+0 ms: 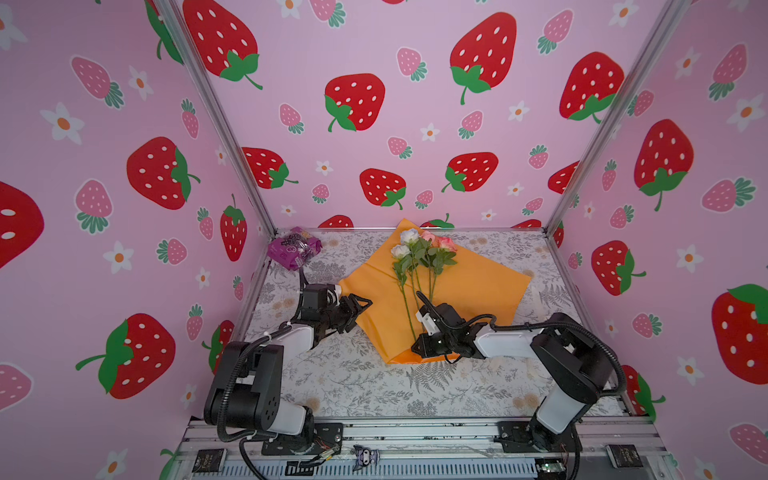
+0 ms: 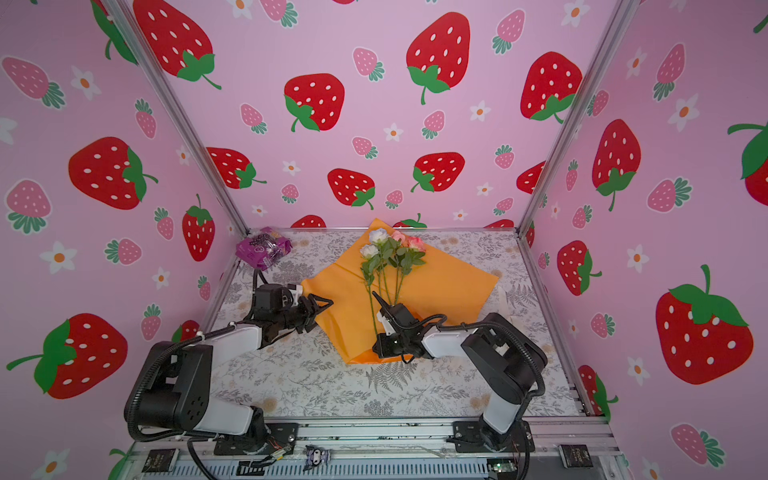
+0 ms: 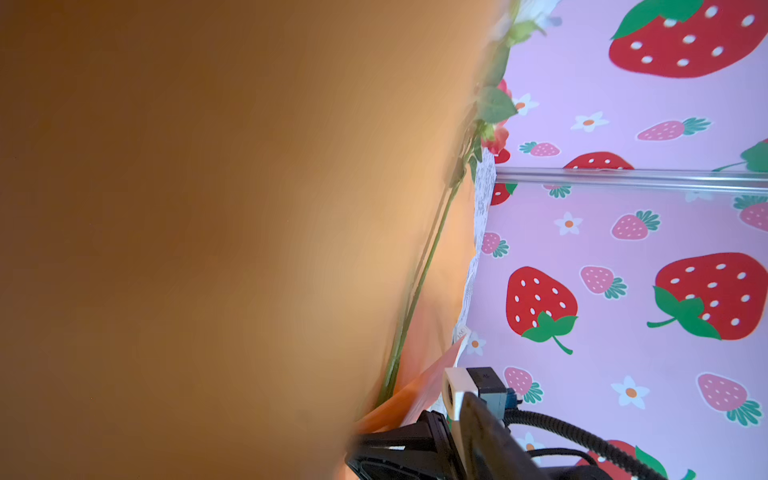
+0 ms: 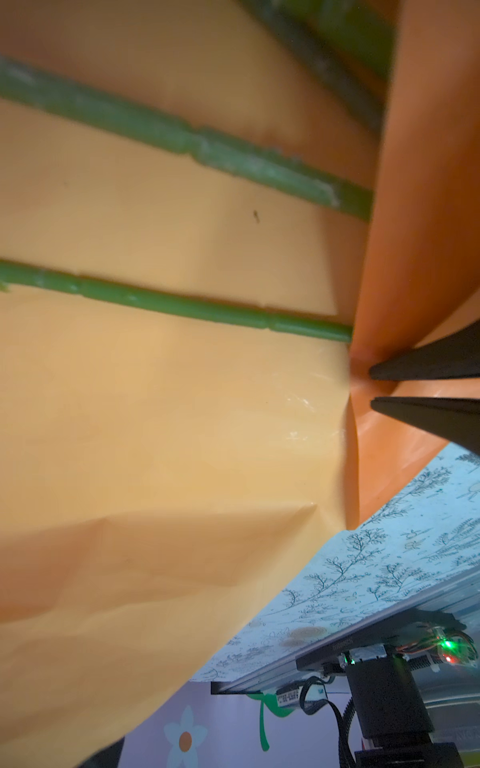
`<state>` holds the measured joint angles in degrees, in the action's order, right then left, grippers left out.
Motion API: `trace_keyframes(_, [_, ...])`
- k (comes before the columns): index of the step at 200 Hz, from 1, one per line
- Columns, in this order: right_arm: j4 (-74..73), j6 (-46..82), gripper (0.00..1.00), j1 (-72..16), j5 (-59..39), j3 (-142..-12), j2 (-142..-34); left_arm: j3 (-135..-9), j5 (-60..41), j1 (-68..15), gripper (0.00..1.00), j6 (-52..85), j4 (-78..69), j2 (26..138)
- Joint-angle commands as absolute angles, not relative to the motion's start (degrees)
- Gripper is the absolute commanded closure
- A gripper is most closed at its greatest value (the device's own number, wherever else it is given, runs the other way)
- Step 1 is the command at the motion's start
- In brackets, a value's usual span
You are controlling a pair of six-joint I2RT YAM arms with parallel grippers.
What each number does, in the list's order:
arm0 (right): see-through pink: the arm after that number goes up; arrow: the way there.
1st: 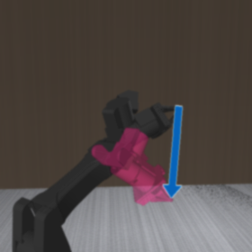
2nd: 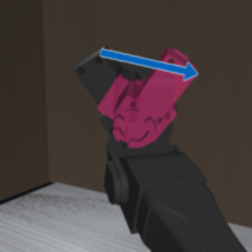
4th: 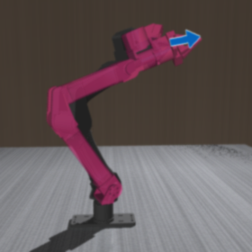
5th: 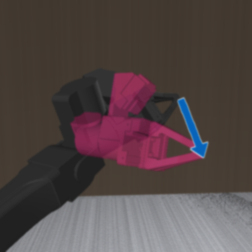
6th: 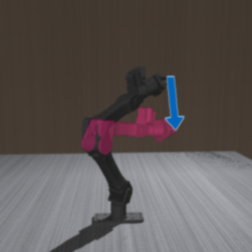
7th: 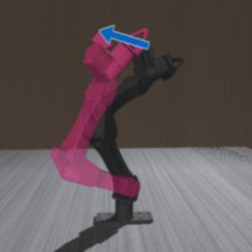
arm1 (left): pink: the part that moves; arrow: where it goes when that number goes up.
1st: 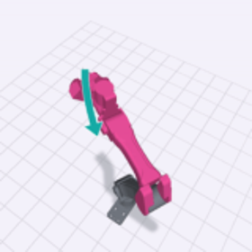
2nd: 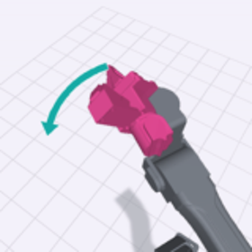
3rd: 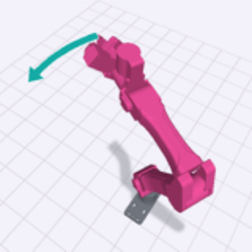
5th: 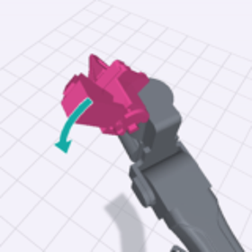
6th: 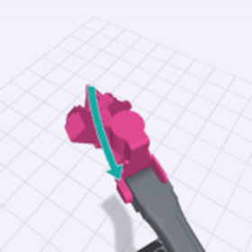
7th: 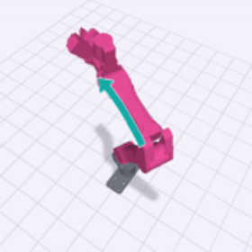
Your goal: Tie the bouquet of fake flowers
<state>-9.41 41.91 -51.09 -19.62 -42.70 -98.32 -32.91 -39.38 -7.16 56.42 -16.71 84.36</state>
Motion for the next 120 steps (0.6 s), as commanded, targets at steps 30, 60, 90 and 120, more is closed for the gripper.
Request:
trace_keyframes(30, [-6.36,41.68,0.86,-50.8,-17.72,-42.03,-98.83,-28.97,-31.43,-12.82,0.34,63.08,-20.51,82.35])
trace_keyframes(60, [-7.06,41.81,0.86,-50.8,-18.35,-41.41,-98.31,-29.07,-22.98,-14.34,0.42,59.76,-8.84,74.53])
trace_keyframes(90, [-8.09,41.58,0.85,-50.8,-19.37,-41.29,-97.69,-30.79,-23.06,-14.74,0.59,56.36,-4.54,74.44])
trace_keyframes(120, [-7.63,41.0,0.83,-50.8,-20.62,-41.81,-97.13,-33.99,-24.13,-15.95,0.72,54.17,-2.47,77.81])
